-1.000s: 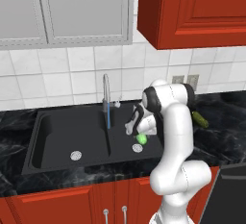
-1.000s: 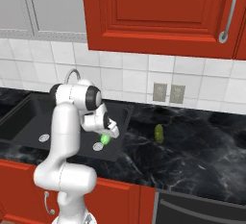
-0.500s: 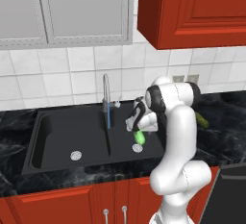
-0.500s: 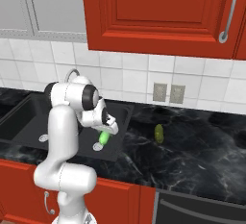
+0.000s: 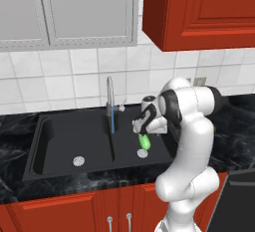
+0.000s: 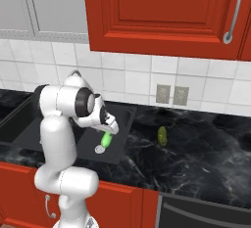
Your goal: Turn on the sink faucet. Then move the corn from the counter to the sink. Turn off the sink. Move the vegetable from the sink to the pot next to the stove. Finally move the pot to the rear right burner.
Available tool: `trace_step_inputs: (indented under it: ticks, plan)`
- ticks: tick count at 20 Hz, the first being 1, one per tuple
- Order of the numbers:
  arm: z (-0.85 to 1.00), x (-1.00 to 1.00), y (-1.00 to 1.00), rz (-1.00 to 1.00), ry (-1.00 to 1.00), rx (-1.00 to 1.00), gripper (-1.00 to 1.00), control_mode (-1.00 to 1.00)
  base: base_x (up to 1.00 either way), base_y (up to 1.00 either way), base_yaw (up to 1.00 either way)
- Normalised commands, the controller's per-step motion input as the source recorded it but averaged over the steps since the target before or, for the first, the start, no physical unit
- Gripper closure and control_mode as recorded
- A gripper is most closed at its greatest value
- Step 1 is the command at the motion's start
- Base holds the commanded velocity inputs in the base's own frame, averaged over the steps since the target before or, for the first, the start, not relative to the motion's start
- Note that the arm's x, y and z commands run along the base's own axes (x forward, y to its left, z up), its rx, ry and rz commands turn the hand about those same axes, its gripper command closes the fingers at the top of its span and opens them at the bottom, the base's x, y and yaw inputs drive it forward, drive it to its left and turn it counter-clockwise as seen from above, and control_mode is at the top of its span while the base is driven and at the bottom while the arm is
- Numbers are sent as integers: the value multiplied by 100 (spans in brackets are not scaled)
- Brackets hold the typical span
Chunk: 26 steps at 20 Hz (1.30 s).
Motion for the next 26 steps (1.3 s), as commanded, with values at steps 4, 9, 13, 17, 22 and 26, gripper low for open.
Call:
trace_step_inputs:
  ticks: [4,9,13,17,22,26]
  plan:
    - [61,-45,1,1,-7,0,-100,-100,0,0,0]
    - [64,-45,2,3,-7,0,-100,-100,0,0,0]
    - [34,-34,1,3,-5,0,-100,-100,0,0,0]
    - [0,0,0,0,0,2,-100,-100,0,0,0]
    - [19,0,0,8,-4,0,-100,-100,0,0,0]
    - [40,-3,0,14,-10,0,-100,-100,0,0,0]
